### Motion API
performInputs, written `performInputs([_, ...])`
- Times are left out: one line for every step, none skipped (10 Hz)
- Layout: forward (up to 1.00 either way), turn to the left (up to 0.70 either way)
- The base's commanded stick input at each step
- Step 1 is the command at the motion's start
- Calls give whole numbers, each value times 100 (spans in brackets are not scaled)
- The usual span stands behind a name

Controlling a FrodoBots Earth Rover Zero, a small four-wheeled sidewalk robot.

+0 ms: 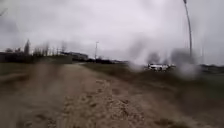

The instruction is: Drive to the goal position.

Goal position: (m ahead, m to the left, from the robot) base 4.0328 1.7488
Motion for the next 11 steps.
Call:
performInputs([100, 19])
performInputs([100, 29])
performInputs([100, 39])
performInputs([100, 32])
performInputs([100, 23])
performInputs([100, 14])
performInputs([100, 5])
performInputs([100, 0])
performInputs([100, 0])
performInputs([100, 0])
performInputs([100, 0])
